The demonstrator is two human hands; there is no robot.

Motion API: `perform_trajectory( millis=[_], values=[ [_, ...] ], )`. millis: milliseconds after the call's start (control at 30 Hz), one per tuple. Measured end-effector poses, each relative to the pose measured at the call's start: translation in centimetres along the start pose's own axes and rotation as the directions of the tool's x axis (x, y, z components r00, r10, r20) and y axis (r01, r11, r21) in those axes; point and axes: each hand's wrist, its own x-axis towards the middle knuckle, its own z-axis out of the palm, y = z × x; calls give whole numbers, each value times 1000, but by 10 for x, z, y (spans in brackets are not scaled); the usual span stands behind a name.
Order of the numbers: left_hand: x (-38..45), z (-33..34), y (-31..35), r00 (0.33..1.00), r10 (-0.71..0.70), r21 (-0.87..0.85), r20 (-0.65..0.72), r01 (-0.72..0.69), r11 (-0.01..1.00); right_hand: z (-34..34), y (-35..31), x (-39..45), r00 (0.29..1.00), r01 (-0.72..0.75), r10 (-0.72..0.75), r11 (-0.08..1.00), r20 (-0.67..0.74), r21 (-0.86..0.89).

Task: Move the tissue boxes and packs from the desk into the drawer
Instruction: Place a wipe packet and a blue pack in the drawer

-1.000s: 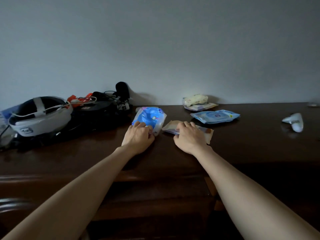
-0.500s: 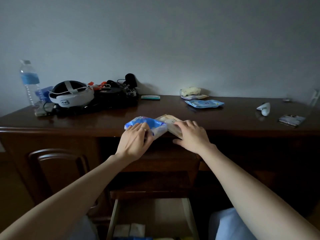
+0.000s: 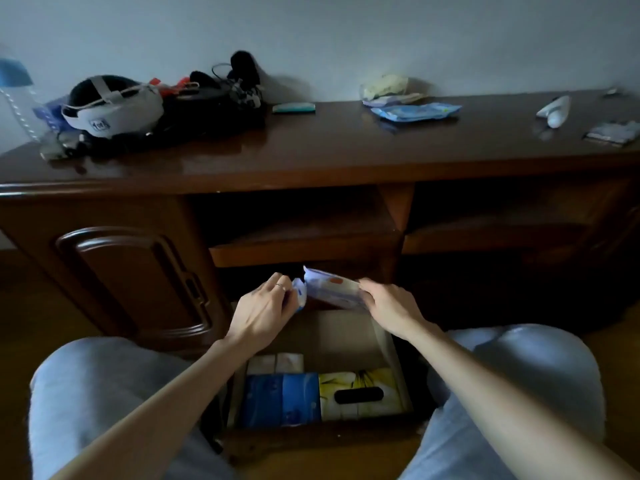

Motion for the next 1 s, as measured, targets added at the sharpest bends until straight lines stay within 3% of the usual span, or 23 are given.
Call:
perform_trajectory(
  millis=[133,367,500,633,700,800,900,933,1000],
  values=[
    [-23,56,-20,988,-108,33,113,105,994,57,27,-10,967,-77,73,997,243,6],
    [-61,125,-39,951,-159,27,265,157,987,129,75,-34,912,-313,284,949,296,52],
    [-66,154,-29,971,-13,39,241,4,999,146,87,-40,875,-465,422,869,237,170],
    [-49,187,-18,954,194,101,227,-222,970,150,93,-39,861,-507,476,835,180,214],
    [-35,199,-10,949,260,51,176,-272,961,149,96,-39,841,-541,521,798,148,265],
    [-18,218,-2,943,202,40,264,-220,975,147,97,-34,805,-574,583,723,106,385],
    [-19,235,-3,832,91,-156,547,-6,988,146,102,-33,791,-581,601,683,113,443],
    [-25,241,-6,810,66,-172,582,43,984,146,103,-34,791,-583,599,677,125,449],
    [-38,245,-19,833,-49,-107,552,129,986,148,105,-36,797,-578,587,670,143,466]
  ],
)
